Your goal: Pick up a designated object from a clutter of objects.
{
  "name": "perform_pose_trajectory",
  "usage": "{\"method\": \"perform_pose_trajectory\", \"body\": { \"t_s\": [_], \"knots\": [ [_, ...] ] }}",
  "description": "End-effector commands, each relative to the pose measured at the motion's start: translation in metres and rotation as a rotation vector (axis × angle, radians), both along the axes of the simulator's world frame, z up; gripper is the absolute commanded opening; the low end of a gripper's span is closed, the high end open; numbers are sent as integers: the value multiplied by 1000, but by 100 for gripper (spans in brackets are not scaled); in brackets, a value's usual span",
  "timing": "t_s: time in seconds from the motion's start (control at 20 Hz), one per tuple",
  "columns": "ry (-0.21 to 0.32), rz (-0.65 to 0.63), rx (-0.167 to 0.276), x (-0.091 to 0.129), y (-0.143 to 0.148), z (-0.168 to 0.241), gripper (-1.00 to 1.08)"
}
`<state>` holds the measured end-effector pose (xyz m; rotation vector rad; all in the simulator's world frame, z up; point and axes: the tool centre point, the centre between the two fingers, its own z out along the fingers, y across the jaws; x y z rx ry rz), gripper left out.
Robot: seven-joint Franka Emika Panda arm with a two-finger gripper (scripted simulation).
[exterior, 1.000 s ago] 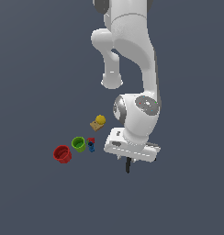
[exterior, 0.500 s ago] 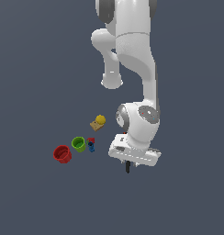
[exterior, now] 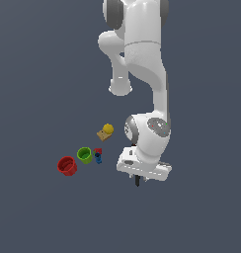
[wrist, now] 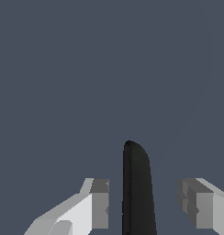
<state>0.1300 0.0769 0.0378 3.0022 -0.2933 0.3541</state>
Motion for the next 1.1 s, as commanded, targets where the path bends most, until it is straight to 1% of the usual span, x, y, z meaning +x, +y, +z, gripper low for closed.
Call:
{"method": "perform_pose_trajectory", "body": {
  "t_s": [0.0, 0.25, 0.3, 0.85, 1.05],
  "knots": [
    [0, 0, 0, 1, -1, -9, 28],
    [0, 0, 0, 3, -2, -17, 28],
    [0, 0, 0, 3, -2, -17, -100],
    [0, 0, 0, 2, -2, -17, -100],
    [0, 0, 0, 4, -10, -10, -100]
  ]
}}
